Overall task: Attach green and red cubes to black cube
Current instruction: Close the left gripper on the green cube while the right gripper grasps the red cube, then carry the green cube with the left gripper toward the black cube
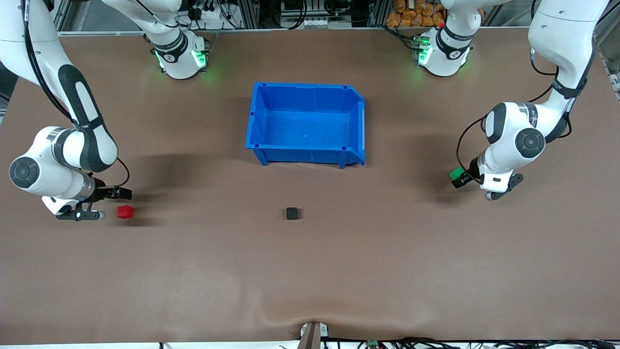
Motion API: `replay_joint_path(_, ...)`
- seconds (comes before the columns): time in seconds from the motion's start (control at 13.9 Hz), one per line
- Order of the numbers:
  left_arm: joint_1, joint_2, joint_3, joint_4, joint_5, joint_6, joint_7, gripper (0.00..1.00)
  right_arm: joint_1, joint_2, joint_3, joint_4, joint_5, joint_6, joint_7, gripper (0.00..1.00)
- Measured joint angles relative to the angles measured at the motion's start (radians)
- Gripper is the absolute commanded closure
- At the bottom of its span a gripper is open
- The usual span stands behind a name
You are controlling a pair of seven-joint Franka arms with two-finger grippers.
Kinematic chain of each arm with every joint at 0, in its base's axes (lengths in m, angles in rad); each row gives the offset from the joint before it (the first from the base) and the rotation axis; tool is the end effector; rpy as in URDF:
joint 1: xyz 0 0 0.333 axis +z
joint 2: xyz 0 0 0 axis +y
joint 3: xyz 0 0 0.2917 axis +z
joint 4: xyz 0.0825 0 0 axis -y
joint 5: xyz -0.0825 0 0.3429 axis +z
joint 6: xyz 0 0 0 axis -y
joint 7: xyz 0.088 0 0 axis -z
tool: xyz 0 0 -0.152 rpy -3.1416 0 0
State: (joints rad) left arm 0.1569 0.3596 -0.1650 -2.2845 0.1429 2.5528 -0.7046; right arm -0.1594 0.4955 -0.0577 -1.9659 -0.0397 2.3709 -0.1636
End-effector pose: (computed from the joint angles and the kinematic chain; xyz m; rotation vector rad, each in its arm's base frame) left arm 0.4907 -0.0074 0.1581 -2.9654 -0.8884 0.1120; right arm 0.5514 -0.1237 0.1769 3.1016 -0.0280 -0.1531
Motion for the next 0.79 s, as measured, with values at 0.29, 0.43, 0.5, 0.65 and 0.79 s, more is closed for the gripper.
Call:
replay_joint_path(0.29,-0.002,0.004,-0.001,0.000,0.003,0.000,0.015,0.37,-0.001,0.005,0.000,-0.063,0.000,0.106,0.000,0.00)
replay_joint_path(0.43,-0.002,0.008,-0.002,0.000,0.003,0.000,0.017,0.54,0.000,0.012,0.005,-0.072,0.000,0.137,-0.001,0.00)
replay_joint_path(0.5,-0.002,0.009,-0.003,0.000,0.003,0.000,0.017,0.66,0.003,0.013,0.009,-0.072,-0.001,0.153,-0.009,0.00)
replay_joint_path(0.65,-0.003,0.010,-0.003,0.001,0.003,0.000,0.017,0.99,0.016,0.016,0.015,-0.069,-0.002,0.164,-0.056,0.00)
replay_joint_path(0.79,-0.003,0.010,-0.003,0.007,0.003,0.001,0.017,1.00,0.022,0.041,0.016,-0.052,-0.002,0.169,-0.091,0.00)
